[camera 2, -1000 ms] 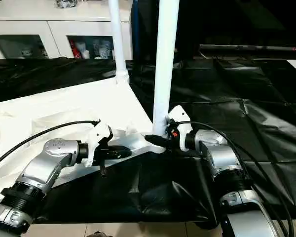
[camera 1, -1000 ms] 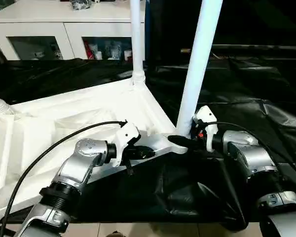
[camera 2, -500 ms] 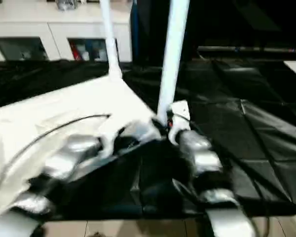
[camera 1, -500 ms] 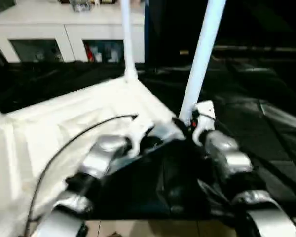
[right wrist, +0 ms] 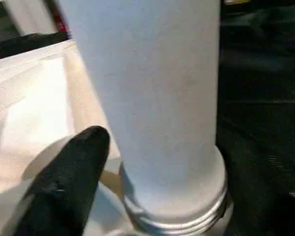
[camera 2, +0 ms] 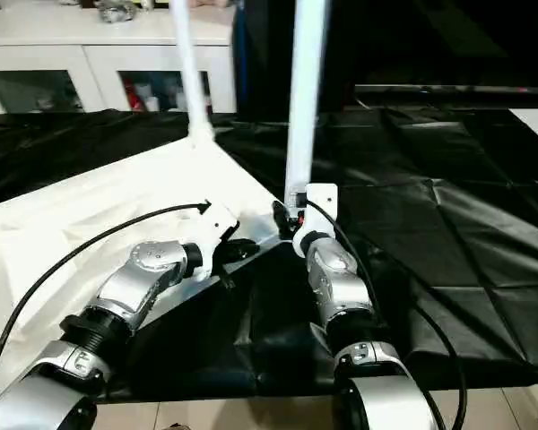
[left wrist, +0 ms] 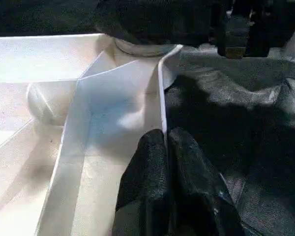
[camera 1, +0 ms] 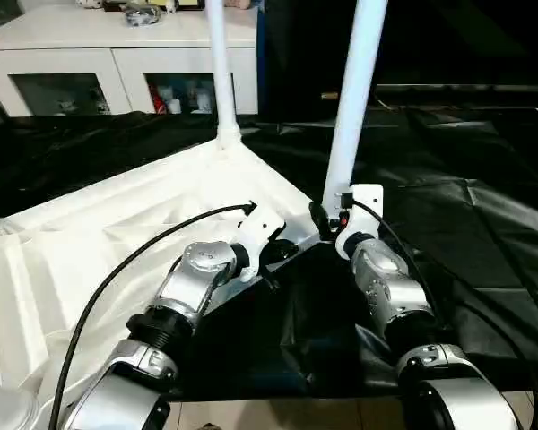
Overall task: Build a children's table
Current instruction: Rotate leg to tighten
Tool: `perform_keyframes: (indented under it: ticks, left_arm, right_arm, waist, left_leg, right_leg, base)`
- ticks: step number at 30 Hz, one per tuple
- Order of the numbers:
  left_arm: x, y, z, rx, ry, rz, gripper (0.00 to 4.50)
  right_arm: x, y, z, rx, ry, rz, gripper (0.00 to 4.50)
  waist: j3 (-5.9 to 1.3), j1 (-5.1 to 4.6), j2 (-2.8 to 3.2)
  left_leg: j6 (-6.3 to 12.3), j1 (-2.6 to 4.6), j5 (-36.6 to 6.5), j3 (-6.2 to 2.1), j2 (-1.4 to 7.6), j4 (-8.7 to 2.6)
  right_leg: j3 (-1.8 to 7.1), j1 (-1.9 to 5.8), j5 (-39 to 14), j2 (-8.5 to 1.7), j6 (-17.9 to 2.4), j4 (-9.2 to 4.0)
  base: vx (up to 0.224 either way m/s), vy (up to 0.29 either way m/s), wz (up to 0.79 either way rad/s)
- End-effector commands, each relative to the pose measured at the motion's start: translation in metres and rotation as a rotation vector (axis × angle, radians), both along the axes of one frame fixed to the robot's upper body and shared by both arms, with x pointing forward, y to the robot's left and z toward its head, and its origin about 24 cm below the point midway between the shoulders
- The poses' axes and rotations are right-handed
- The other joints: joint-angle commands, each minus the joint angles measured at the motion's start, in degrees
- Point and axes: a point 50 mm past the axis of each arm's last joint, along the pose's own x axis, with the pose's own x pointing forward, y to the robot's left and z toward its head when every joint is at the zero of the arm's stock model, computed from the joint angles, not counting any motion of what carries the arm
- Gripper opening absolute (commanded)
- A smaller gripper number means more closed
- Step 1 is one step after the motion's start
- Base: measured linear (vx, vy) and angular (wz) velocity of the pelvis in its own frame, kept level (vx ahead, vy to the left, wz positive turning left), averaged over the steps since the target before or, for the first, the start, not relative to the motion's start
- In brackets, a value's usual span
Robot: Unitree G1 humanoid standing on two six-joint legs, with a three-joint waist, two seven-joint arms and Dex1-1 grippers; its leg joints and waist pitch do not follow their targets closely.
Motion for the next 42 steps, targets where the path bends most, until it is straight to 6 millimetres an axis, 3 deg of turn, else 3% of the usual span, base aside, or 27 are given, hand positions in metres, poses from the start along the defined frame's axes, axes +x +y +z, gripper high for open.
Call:
perform_keyframes:
  ticks: [1,4,5,7,9,11,12,13,14,17,19,29,33,36,38,40,42]
  left_arm:
    - [-0.006,0.004,0.006,-0.079,-0.018,-0.077,0.0]
    - [-0.009,0.007,0.006,-0.091,-0.009,-0.107,0.0]
    - [-0.014,0.015,0.005,-0.096,0.009,-0.152,0.0]
    - [-0.016,0.019,0.005,-0.092,0.015,-0.166,0.0]
    - [-0.019,0.026,0.004,-0.087,0.028,-0.181,0.0]
    - [-0.021,0.028,0.004,-0.086,0.034,-0.189,0.0]
    - [-0.022,0.031,0.003,-0.085,0.04,-0.196,0.0]
    - [-0.023,0.034,0.003,-0.085,0.044,-0.202,0.0]
    - [-0.025,0.038,0.003,-0.084,0.053,-0.208,0.0]
    - [-0.028,0.043,0.002,-0.082,0.063,-0.213,0.0]
    - [-0.029,0.045,0.003,-0.082,0.066,-0.215,0.0]
    - [-0.034,0.047,0.002,-0.077,0.08,-0.222,0.0]
    - [-0.026,0.044,-0.002,-0.052,0.072,-0.135,0.0]
    - [-0.019,0.039,-0.004,-0.028,0.065,-0.064,0.0]
    - [-0.009,0.029,-0.006,-0.002,0.064,0.047,0.0]
    - [-0.005,0.023,-0.006,0.002,0.062,0.087,0.0]
    - [0.001,0.012,-0.005,0.003,0.048,0.129,0.0]
  right_arm:
    - [-0.003,0.002,0.008,-0.02,-0.039,0.201,4.1]
    - [-0.006,-0.003,0.011,-0.051,-0.051,0.282,4.1]
    - [-0.013,-0.016,0.014,-0.112,-0.042,0.463,4.1]
    - [-0.017,-0.023,0.015,-0.137,-0.033,0.526,4.1]
    - [-0.022,-0.033,0.017,-0.191,-0.02,0.614,4.1]
    - [-0.023,-0.037,0.017,-0.206,-0.015,0.634,4.1]
    - [-0.024,-0.041,0.018,-0.204,-0.004,0.655,4.1]
    - [-0.025,-0.044,0.018,-0.197,0.005,0.67,4.1]
    - [-0.026,-0.046,0.018,-0.195,0.018,0.691,3.85]
    - [-0.027,-0.049,0.019,-0.195,0.033,0.713,3.74]
    - [-0.028,-0.049,0.019,-0.196,0.04,0.721,3.4]
    - [-0.033,-0.049,0.013,-0.178,0.082,0.756,2.8]
    - [-0.027,-0.05,-0.004,-0.169,0.13,0.541,2.77]
    - [-0.022,-0.047,-0.013,-0.158,0.141,0.363,2.75]
    - [-0.018,-0.04,-0.024,-0.111,0.181,0.112,2.75]
    - [-0.017,-0.034,-0.028,-0.099,0.192,0.044,2.75]
    - [-0.016,-0.021,-0.029,-0.097,0.186,-0.027,2.75]
  waist:
    - [-3.42,0.14,-0.57]
    - [-3.67,0.19,-0.55]
    - [-3.64,0.4,-0.59]
    - [-3.65,0.74,-0.59]
    - [-3.68,0.85,-0.45]
    - [-3.57,0.86,-0.56]
    - [-3.57,0.8,-0.93]
    - [-3.53,0.95,-0.82]
    - [-3.5,0.96,-0.96]
    - [-3.46,1.0,-0.97]
    - [-3.46,1.02,-1.04]
    - [-3.51,0.96,-0.89]
    - [-3.38,0.75,-0.86]
    - [-3.2,0.2,-0.8]
    - [-2.96,-0.23,-0.62]
    - [-2.89,-0.51,-0.74]
    - [-2.78,-0.59,-0.35]
  left_leg:
    - [1.89,0.64,-12.15,-1.33,3.28,-4.34]
    - [4.14,0.36,-8.69,-1.19,3.25,-3.79]
    - [5.03,0.37,-7.92,-1.09,3.19,-3.61]
    - [6.18,0.23,-6.45,-1.0,3.45,-3.42]
    - [6.19,0.39,-6.91,-1.0,3.43,-3.42]
    - [5.84,0.5,-8.12,-1.01,3.56,-3.48]
    - [5.78,0.52,-8.22,-0.98,3.51,-3.49]
    - [5.51,0.54,-8.45,-1.01,3.51,-3.51]
    - [5.37,0.53,-8.36,-0.97,3.53,-3.55]
    - [5.21,0.53,-8.34,-0.99,3.56,-3.57]
    - [5.2,0.58,-8.08,-0.94,3.52,-3.52]
    - [5.43,0.59,-7.46,-0.92,3.47,-3.43]
    - [4.8,0.59,-8.06,-0.97,3.44,-3.59]
    - [2.51,0.99,-11.1,-1.11,3.37,-4.01]
    - [1.16,1.27,-13.59,-1.2,3.33,-4.34]
    - [-0.75,1.5,-16.62,-1.56,3.28,-4.72]
    - [-1.17,1.84,-18.07,-1.48,3.22,-4.71]
  right_leg:
    - [2.97,2.74,-12.6,-4.92,-9.9,-4.66]
    - [2.84,2.95,-6.8,-4.78,-11.46,-3.97]
    - [2.67,3.12,-5.71,-4.53,-11.9,-3.91]
    - [2.66,3.1,-3.8,-4.45,-12.34,-3.57]
    - [2.57,2.92,-4.52,-4.39,-12.73,-3.61]
    - [2.66,2.77,-7.14,-4.63,-12.94,-3.85]
    - [2.64,2.79,-7.49,-4.56,-13.0,-3.88]
    - [2.66,2.86,-8.46,-4.65,-12.97,-3.89]
    - [2.69,2.84,-8.93,-4.63,-12.88,-3.93]
    - [2.71,2.75,-9.49,-4.63,-12.79,-3.9]
    - [2.74,2.74,-9.8,-4.63,-12.71,-3.94]
    - [2.69,2.71,-8.7,-4.48,-12.86,-3.86]
    - [2.75,2.6,-10.13,-4.54,-12.66,-4.04]
    - [2.85,2.39,-14.75,-4.66,-11.62,-4.66]
    - [2.91,2.15,-18.28,-4.61,-10.61,-5.12]
    - [2.81,2.21,-22.08,-4.75,-9.07,-5.52]
    - [2.98,1.67,-22.93,-4.76,-8.37,-5.94]
  base:
    - [0.0,0.0,0.0]
    - [0.0,0.0,0.0]
    - [0.0,0.0,0.0]
    - [0.0,0.0,0.0]
    - [0.0,0.0,0.0]
    - [0.0,0.0,0.0]
    - [0.0,0.0,0.0]
    - [0.0,0.0,0.0]
    - [0.0,0.0,0.0]
    - [0.0,0.0,0.0]
    - [0.0,0.0,0.0]
    - [0.0,0.0,0.0]
    - [0.0,0.0,0.0]
    - [0.0,0.0,0.0]
    - [0.0,0.0,0.0]
    - [0.0,0.0,0.0]
    - [0.0,0.0,0.0]
